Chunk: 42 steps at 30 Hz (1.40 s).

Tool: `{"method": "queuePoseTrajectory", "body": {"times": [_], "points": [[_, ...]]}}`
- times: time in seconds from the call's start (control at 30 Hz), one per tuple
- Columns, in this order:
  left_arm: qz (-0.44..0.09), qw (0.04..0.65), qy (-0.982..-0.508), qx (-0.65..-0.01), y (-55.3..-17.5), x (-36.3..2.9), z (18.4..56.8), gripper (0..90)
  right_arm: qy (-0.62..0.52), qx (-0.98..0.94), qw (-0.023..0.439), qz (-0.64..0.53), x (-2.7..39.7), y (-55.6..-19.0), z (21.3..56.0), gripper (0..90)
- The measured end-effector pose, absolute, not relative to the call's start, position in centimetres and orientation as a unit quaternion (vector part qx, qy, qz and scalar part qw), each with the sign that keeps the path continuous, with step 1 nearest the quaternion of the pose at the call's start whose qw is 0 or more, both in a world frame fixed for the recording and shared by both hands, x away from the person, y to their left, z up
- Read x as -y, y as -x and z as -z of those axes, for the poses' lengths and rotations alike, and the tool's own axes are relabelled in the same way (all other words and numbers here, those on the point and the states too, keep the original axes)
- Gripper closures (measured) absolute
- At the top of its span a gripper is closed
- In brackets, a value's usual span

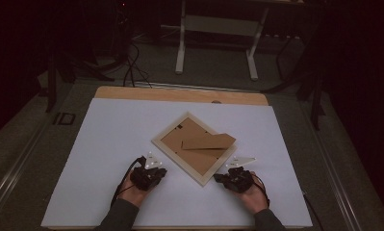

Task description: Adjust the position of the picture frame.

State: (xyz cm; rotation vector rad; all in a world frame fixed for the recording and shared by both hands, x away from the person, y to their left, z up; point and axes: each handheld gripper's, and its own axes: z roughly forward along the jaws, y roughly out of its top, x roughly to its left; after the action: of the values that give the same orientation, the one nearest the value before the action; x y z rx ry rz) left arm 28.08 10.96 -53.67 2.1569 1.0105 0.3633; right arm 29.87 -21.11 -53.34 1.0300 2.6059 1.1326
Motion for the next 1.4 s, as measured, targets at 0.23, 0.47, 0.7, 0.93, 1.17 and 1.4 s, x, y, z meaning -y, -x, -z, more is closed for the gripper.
{"method": "queuePoseTrajectory", "body": {"times": [0.23,0.47,0.7,0.93,1.17,1.4], "points": [[-0.142,0.357,-0.836,-0.391,-28.0,-11.0,53.7,86.4,-0.33,-0.865,0.068,-0.371,20.6,-30.2,53.3,90.0],[-0.142,0.357,-0.835,-0.394,-28.0,-11.0,53.7,86.0,-0.365,-0.852,0.105,-0.361,22.4,-31.6,53.0,90.0],[-0.135,0.36,-0.836,-0.392,-28.0,-11.1,53.6,85.6,-0.413,-0.826,0.138,-0.359,24.6,-33.8,52.7,90.0],[-0.126,0.362,-0.838,-0.389,-28.0,-11.1,53.6,86.9,-0.458,-0.794,0.157,-0.368,26.5,-35.9,52.3,90.0],[-0.123,0.364,-0.837,-0.39,-28.1,-11.1,53.7,89.7,-0.477,-0.78,0.176,-0.366,27.4,-37.5,51.8,90.0],[-0.122,0.365,-0.834,-0.395,-28.1,-11.2,53.7,89.9,-0.493,-0.772,0.179,-0.359,27.3,-39.3,51.9,90.0]]}}
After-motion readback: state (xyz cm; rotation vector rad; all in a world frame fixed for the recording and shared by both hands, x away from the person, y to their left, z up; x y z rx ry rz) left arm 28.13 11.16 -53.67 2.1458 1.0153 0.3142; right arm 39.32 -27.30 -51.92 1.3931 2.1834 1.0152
